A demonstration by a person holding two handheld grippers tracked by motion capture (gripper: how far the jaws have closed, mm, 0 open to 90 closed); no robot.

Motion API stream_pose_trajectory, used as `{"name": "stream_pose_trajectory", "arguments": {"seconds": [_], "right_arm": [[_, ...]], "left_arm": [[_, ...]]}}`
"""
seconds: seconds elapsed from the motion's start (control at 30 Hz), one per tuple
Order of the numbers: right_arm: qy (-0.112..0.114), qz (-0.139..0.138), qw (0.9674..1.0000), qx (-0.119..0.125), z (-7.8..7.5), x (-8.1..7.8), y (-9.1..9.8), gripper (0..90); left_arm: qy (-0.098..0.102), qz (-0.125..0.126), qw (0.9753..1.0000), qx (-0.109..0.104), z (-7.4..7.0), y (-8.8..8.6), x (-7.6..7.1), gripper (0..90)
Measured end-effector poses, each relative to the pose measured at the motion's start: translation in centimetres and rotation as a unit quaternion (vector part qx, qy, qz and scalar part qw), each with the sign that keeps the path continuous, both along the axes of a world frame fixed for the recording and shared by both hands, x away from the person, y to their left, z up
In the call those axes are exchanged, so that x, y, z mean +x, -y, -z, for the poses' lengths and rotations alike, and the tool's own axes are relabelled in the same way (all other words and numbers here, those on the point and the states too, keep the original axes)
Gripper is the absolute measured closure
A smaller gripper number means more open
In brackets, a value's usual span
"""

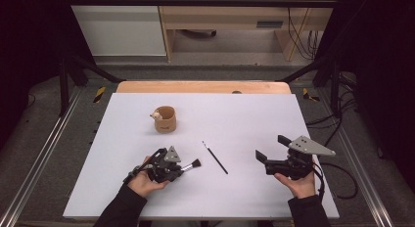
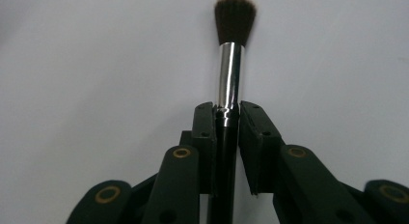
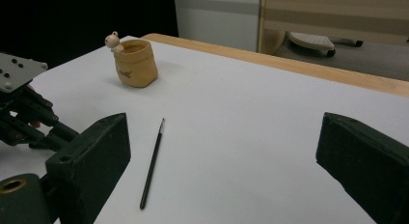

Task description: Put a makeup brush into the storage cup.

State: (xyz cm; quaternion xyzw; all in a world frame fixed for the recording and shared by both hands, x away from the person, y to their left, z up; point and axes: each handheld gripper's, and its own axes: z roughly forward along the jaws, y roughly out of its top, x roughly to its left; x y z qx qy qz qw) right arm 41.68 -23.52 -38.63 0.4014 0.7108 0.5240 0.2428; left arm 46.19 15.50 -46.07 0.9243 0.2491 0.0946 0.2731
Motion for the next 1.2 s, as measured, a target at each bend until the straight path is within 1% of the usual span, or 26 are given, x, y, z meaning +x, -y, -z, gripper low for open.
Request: {"name": "stream_pose_trajectory", "arguments": {"seconds": [0.07, 0.17, 0.23, 0.27, 0.3, 0.33, 0.37, 0.43, 0.47, 0.5, 0.57, 0.6, 0.63, 0.67, 0.7, 0.73, 0.77, 0.8, 0.83, 0.87, 0.9, 0.93, 0.97, 1.0, 1.17, 1.2], "right_arm": [[0.000, 0.000, 1.0000, 0.000, 0.0, 0.0, 0.0, 5.6], [0.000, 0.000, 1.0000, 0.000, 0.0, 0.0, 0.0, 5.6], [0.000, 0.000, 1.0000, 0.000, 0.0, 0.0, 0.0, 5.6], [0.000, -0.001, 1.0000, 0.000, 0.0, 0.0, 0.0, 5.5], [0.000, 0.000, 1.0000, 0.000, 0.0, 0.0, 0.0, 5.6], [0.000, 0.000, 1.0000, 0.000, 0.0, 0.0, 0.0, 5.6], [0.000, 0.000, 1.0000, 0.000, 0.0, 0.0, 0.0, 5.5], [0.000, 0.000, 1.0000, 0.001, 0.0, 0.0, 0.0, 5.5], [0.000, 0.000, 1.0000, 0.000, 0.0, 0.0, 0.0, 5.6], [0.000, 0.000, 1.0000, 0.000, 0.0, 0.0, 0.0, 5.6], [-0.001, 0.000, 1.0000, 0.000, 0.0, 0.0, 0.0, 5.6], [-0.001, 0.000, 1.0000, 0.000, 0.0, 0.0, 0.0, 5.5], [-0.001, 0.000, 1.0000, 0.000, 0.0, 0.0, 0.0, 5.5], [0.000, 0.000, 1.0000, 0.000, 0.0, 0.0, 0.1, 5.5], [-0.001, 0.000, 1.0000, 0.001, 0.0, 0.0, 0.1, 5.6], [-0.001, 0.000, 1.0000, 0.001, 0.0, 0.0, 0.1, 5.6], [-0.001, 0.001, 1.0000, 0.001, 0.0, 0.0, 0.0, 5.6], [-0.001, 0.000, 1.0000, 0.000, 0.0, 0.0, 0.0, 5.6], [0.000, 0.000, 1.0000, 0.000, 0.0, 0.0, 0.0, 5.6], [-0.001, -0.001, 1.0000, 0.000, 0.0, 0.0, 0.0, 5.6], [-0.002, -0.001, 1.0000, 0.000, 0.0, 0.0, 0.0, 5.6], [-0.002, -0.001, 1.0000, 0.000, 0.0, 0.0, 0.0, 5.6], [-0.001, -0.001, 1.0000, 0.000, 0.0, 0.0, 0.0, 5.6], [-0.001, -0.001, 1.0000, 0.000, 0.0, 0.0, 0.0, 5.6], [-0.002, -0.001, 1.0000, 0.001, 0.0, 0.0, 0.1, 5.6], [-0.002, -0.001, 1.0000, 0.000, 0.0, 0.0, 0.1, 5.6]], "left_arm": [[-0.002, -0.001, 1.0000, 0.002, 0.0, 0.0, 0.0, 77.6], [-0.003, -0.006, 1.0000, -0.003, 0.0, 0.1, 0.0, 77.9], [-0.003, -0.007, 1.0000, -0.002, 0.0, 0.1, -0.1, 77.8], [-0.004, -0.005, 1.0000, 0.003, -0.1, 0.1, 0.0, 77.7], [-0.003, -0.009, 1.0000, 0.001, -0.1, 0.1, 0.0, 77.6], [-0.003, -0.009, 1.0000, 0.001, -0.1, 0.1, 0.0, 76.6], [-0.006, -0.009, 0.9999, -0.004, -0.2, 0.1, 0.0, 73.8], [-0.005, -0.005, 1.0000, -0.003, -0.5, -0.1, 0.0, 69.3], [0.000, -0.009, 0.9999, -0.006, -0.6, 0.0, 0.0, 67.8], [0.000, -0.009, 0.9999, -0.006, -0.6, 0.0, 0.0, 65.8], [-0.005, -0.007, 0.9999, -0.012, -1.4, -0.1, -0.1, 63.5], [-0.006, -0.005, 0.9999, -0.007, -1.6, -0.1, 0.0, 62.3], [-0.006, -0.005, 0.9999, -0.007, -1.6, -0.1, 0.0, 61.0], [-0.008, -0.002, 1.0000, -0.001, -1.9, -0.1, 0.1, 60.2], [-0.015, -0.002, 0.9999, 0.001, -2.4, -0.1, 0.3, 59.7], [-0.015, 0.000, 0.9999, 0.006, -2.6, 0.0, 0.4, 59.5], [-0.015, 0.000, 0.9999, 0.006, -2.6, 0.0, 0.4, 59.4], [-0.017, -0.003, 0.9997, 0.016, -2.9, 0.2, 0.7, 59.0], [-0.021, 0.001, 0.9994, 0.028, -3.0, 0.3, 0.9, 59.0], [-0.022, 0.001, 0.9991, 0.036, -3.0, 0.4, 1.0, 58.9], [-0.022, 0.001, 0.9991, 0.036, -3.0, 0.4, 1.0, 58.9], [-0.028, 0.004, 0.9982, 0.052, -3.1, 0.8, 1.2, 59.0], [-0.031, 0.005, 0.9979, 0.056, -3.1, 0.9, 1.3, 59.1], [-0.031, 0.005, 0.9979, 0.056, -3.1, 0.9, 1.3, 59.0], [-0.045, 0.017, 0.9958, 0.078, -2.6, 2.0, 1.6, 60.8], [-0.045, 0.017, 0.9958, 0.078, -2.6, 2.0, 1.6, 61.7]]}}
